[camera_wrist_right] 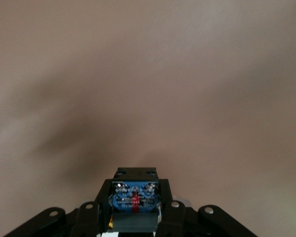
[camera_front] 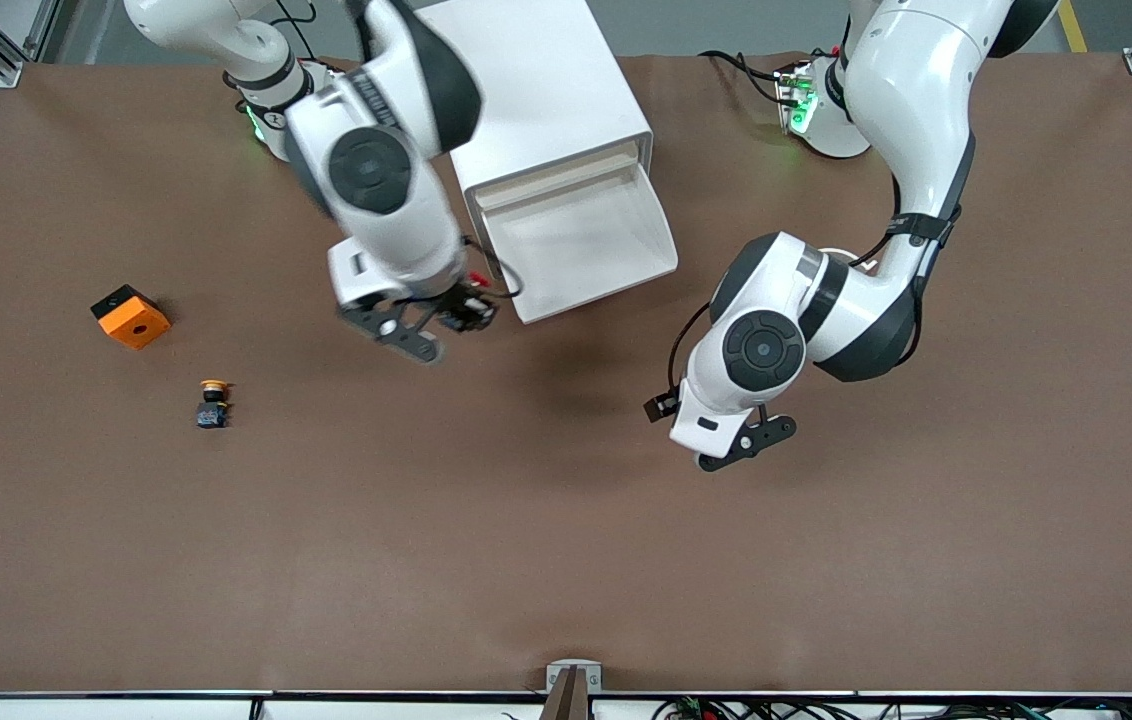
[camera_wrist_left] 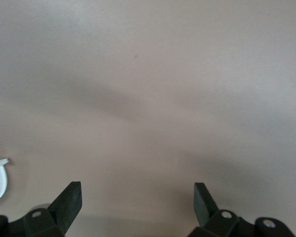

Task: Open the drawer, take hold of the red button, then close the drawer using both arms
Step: 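Carry the red button toward the yellow button with the right gripper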

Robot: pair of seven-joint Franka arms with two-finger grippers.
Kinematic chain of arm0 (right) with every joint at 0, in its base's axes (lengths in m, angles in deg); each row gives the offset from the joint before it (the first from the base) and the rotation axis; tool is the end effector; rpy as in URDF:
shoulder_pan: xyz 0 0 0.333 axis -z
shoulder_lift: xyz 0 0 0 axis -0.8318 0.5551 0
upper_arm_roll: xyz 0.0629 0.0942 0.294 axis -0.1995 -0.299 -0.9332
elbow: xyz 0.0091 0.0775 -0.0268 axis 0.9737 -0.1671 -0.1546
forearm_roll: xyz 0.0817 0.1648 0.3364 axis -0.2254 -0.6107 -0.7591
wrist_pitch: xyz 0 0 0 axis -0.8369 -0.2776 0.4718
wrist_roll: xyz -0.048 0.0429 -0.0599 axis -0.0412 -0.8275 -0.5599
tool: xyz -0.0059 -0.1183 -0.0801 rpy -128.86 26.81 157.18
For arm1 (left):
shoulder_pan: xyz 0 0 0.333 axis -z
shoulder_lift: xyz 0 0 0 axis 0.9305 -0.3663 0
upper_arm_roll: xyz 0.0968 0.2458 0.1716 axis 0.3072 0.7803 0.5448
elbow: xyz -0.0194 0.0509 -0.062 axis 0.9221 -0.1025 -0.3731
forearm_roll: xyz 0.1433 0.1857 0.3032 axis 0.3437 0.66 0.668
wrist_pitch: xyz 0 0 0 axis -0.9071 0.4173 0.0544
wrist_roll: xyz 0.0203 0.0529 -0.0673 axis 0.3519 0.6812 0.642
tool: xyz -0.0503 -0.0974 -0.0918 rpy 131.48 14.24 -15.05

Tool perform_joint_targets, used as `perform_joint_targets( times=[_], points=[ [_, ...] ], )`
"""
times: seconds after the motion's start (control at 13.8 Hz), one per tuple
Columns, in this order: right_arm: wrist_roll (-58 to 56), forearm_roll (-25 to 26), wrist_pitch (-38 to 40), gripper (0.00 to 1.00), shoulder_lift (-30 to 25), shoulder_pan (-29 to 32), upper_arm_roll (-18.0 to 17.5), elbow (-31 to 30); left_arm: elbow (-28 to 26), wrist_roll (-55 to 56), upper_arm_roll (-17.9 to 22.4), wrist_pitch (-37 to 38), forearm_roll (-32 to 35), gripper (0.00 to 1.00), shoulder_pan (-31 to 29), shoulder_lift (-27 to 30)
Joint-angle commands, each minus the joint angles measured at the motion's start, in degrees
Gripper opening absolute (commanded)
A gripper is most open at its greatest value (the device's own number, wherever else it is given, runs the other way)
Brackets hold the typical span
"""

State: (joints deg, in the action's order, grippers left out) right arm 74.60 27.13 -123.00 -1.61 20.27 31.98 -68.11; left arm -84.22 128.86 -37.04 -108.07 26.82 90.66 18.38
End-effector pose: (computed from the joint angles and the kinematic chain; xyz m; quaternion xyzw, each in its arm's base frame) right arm 0.5467 0.3310 0.4151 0.9768 -0.2076 -0.0515 0.0078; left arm 0.6110 -0.3603 0.3127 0.9784 0.1934 -0.0732 0.0013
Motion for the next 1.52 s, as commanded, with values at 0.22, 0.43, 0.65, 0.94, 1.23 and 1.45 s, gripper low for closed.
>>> perform_joint_targets(
  times=[0.22, 0.43, 0.65, 0.94, 1.23, 1.45],
  points=[
    [-25.5, -0.7, -7.1, 0.0, -3.4, 13.8, -0.9, -11.4, -9.5, 0.8, -0.1, -9.1, 1.2, 1.0, 3.3, 5.2],
    [-32.9, 0.1, -17.4, 0.0, -3.5, 16.8, -0.8, -19.8, -11.3, 5.4, -0.3, -9.2, 1.2, 1.0, 6.2, 5.9],
    [-37.3, 2.3, -27.7, 0.0, -3.1, 19.4, -0.8, -25.9, -11.6, 10.6, -0.5, -9.2, 1.3, 1.0, 10.6, 5.2],
    [-44.0, 2.5, -30.8, 0.0, -2.2, 23.3, -0.8, -26.8, -13.0, 11.7, -0.4, -9.2, 1.3, 1.0, 13.9, 4.7],
    [-48.4, 2.6, -38.4, 0.0, -0.7, 25.6, -0.8, -30.4, -14.2, 14.9, -0.5, -9.2, 2.6, 1.0, 16.1, 4.7],
    [-52.5, 2.6, -43.9, 0.0, 2.2, 27.8, -0.9, -31.9, -14.4, 17.0, -0.6, -8.7, 2.6, 1.0, 17.3, 4.8]
  ],
)
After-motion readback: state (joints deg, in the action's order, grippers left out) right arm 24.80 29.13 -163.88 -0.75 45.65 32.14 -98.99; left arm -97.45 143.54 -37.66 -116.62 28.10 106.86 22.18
